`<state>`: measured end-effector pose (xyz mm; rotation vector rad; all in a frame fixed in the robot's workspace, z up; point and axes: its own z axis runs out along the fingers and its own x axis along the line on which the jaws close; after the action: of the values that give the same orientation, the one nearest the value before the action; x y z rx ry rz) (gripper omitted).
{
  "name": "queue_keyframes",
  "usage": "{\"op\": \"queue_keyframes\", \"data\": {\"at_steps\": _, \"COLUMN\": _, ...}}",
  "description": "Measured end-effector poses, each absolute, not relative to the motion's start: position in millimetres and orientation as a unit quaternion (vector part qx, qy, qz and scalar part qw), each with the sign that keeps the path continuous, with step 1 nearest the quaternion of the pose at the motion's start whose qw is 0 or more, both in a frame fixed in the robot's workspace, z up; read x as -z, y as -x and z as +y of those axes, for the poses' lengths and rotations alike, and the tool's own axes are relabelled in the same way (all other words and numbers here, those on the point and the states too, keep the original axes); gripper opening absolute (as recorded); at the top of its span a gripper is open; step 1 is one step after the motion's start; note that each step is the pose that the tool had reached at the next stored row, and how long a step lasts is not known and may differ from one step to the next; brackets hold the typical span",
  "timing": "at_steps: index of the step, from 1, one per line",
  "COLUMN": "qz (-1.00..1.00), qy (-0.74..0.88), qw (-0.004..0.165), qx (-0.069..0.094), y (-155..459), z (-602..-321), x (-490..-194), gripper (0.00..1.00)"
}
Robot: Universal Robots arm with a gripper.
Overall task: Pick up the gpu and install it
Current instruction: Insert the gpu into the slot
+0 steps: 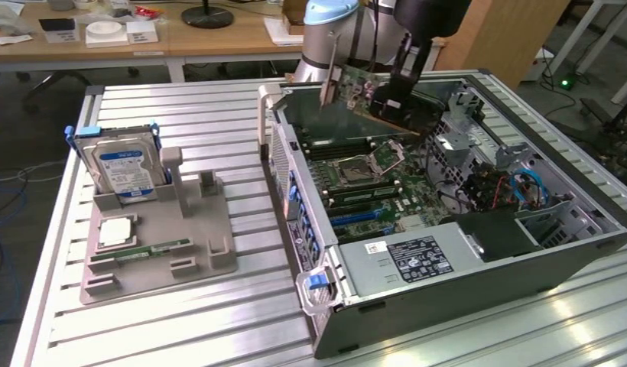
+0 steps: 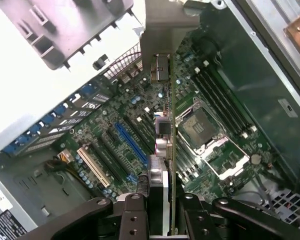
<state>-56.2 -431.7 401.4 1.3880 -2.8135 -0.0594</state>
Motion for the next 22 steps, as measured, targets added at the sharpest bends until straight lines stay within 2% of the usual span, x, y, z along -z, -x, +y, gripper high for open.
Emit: {"op": "queue_keyframes", "data": {"at_steps": 22, "qz": -0.812, "qy": -0.584, "qw": 0.004, "qx": 0.018, "y": 56.2, "z": -431.8, "x": -401.2, "gripper": 0.28}}
